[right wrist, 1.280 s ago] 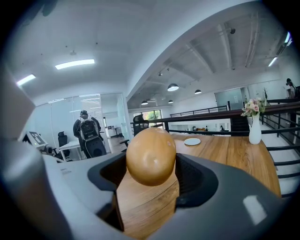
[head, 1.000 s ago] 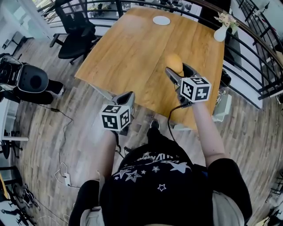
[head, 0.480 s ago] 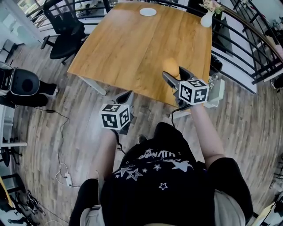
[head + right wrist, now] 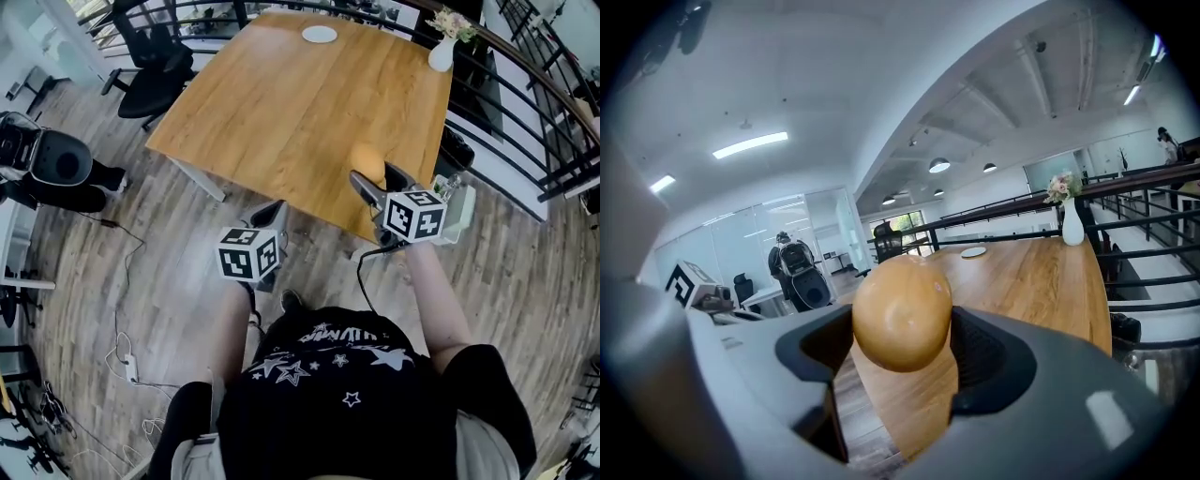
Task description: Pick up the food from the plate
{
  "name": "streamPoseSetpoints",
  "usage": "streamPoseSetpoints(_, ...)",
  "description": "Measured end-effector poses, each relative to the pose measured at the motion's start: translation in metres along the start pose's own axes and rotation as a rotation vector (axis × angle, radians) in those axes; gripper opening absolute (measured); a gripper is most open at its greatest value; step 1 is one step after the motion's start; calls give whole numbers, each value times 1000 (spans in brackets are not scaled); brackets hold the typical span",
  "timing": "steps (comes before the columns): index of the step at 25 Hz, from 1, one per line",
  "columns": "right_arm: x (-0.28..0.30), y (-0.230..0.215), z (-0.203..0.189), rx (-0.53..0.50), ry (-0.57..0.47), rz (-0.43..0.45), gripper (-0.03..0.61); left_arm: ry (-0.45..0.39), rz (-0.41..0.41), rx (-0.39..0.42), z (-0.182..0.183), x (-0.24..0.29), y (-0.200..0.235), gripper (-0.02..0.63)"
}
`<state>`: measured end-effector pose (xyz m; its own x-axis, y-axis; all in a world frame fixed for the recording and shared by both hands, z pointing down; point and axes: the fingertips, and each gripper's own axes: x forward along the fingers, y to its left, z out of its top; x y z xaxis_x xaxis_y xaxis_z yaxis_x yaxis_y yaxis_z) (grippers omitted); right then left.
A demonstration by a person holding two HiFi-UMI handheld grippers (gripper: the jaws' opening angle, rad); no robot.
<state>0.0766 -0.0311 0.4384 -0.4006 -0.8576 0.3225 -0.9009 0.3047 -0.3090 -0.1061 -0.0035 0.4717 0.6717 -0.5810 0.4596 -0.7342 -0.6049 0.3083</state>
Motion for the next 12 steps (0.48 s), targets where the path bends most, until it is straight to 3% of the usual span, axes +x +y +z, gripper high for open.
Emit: streamPoseSetpoints(12,-119,-67,-36,29,33,44,325,25,37,-34,-43,22,-128,0)
